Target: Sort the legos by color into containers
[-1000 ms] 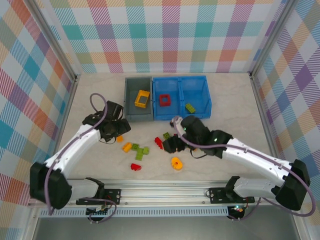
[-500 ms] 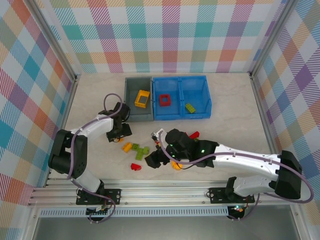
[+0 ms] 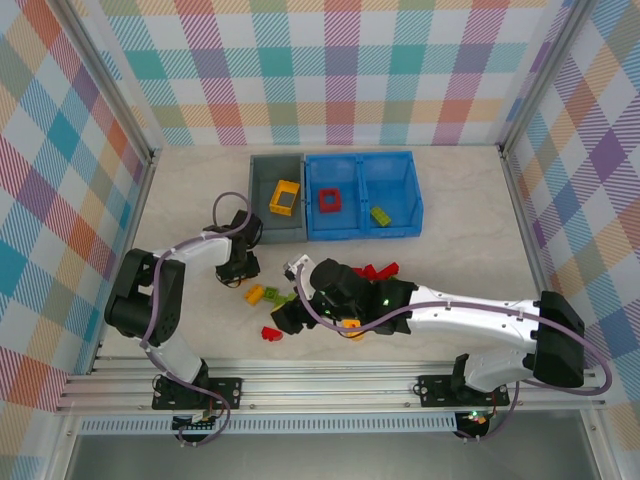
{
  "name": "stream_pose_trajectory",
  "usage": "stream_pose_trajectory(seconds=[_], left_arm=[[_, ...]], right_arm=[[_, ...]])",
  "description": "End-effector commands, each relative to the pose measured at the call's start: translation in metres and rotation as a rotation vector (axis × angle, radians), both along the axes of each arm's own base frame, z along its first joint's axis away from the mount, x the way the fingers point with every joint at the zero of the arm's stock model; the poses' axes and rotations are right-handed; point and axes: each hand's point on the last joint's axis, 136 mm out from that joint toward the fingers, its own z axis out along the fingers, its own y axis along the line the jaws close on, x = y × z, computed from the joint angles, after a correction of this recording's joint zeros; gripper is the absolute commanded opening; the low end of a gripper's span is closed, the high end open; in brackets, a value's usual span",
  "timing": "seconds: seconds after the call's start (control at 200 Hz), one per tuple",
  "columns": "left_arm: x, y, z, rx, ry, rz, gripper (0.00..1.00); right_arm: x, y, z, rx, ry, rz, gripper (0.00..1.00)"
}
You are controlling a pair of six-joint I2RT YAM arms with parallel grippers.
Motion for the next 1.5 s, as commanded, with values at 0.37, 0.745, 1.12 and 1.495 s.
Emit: stream_pose_trajectory(seconds=[0.37,0.745,1.12,1.495], left_arm=[[0.031,-0.046,0.156,-0.076,-0.265,-0.139,0.25],[0.167,-0.07,0.165,0.008,-0.277,-0.188,0.25],[0.236,-0.057,0.114,0.09,-0.24,-0.184,0.28],[0.235,-0.064,0.117,0.077,-0.24,-0.187,0.55]], right_arm=[[0.081,-0.038,0.061,0.031,-0.189,-0.367,0.8],[0.152,-0.01,0.095,0.151,-0.262,-0.471,0.8],[0.155,-0.005,0.079,0.136,-0.216,-0.471,0.81],[0.145,-0.024,0.064,0.106,-0.181,-0.48,0.81]])
